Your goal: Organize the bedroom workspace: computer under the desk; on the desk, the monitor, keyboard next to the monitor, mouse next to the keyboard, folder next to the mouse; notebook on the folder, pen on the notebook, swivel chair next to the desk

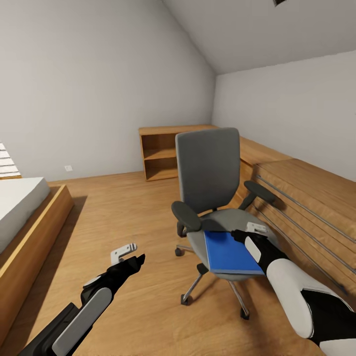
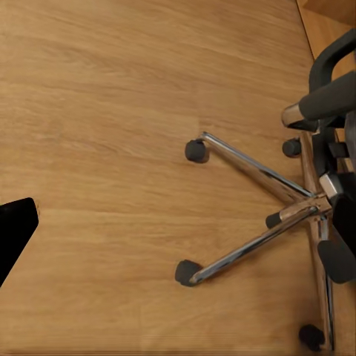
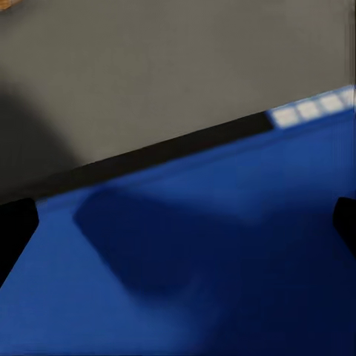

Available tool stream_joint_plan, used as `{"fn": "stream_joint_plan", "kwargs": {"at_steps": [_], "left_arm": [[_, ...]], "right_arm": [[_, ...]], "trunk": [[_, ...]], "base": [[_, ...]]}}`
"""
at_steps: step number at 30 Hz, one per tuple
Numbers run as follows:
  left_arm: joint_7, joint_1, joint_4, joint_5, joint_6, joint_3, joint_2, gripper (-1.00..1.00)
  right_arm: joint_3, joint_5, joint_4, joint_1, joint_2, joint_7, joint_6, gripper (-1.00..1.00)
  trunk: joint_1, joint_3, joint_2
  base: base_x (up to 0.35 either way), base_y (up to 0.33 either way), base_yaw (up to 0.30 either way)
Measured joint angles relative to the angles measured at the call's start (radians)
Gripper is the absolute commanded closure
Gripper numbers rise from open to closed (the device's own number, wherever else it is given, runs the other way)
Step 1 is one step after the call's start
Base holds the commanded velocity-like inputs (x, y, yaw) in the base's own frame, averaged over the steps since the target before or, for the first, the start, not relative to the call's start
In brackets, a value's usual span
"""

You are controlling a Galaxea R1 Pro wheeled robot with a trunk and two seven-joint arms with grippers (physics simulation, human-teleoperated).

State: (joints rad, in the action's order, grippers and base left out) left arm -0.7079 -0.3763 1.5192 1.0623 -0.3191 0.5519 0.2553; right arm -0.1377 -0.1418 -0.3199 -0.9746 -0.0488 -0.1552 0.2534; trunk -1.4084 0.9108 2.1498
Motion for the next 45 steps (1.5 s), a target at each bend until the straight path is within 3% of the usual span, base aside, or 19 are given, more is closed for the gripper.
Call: {"fn": "stream_joint_plan", "kwargs": {"at_steps": [17, 45], "left_arm": [[-0.001, 0.000, 0.000, -0.001, 0.001, 0.000, 0.000, -1.00], [-0.001, 0.000, 0.000, -0.001, 0.001, 0.000, 0.000, -1.00]], "right_arm": [[0.001, -0.002, 0.005, 0.000, 0.000, 0.001, -0.001, -1.00], [-0.003, -0.007, 0.042, 0.001, 0.000, 0.001, -0.002, -1.00]], "trunk": [[0.000, 0.000, 0.000], [0.107, -0.087, -0.196]], "base": [[-0.004, 0.000, 0.000], [0.000, 0.000, 0.000]]}}
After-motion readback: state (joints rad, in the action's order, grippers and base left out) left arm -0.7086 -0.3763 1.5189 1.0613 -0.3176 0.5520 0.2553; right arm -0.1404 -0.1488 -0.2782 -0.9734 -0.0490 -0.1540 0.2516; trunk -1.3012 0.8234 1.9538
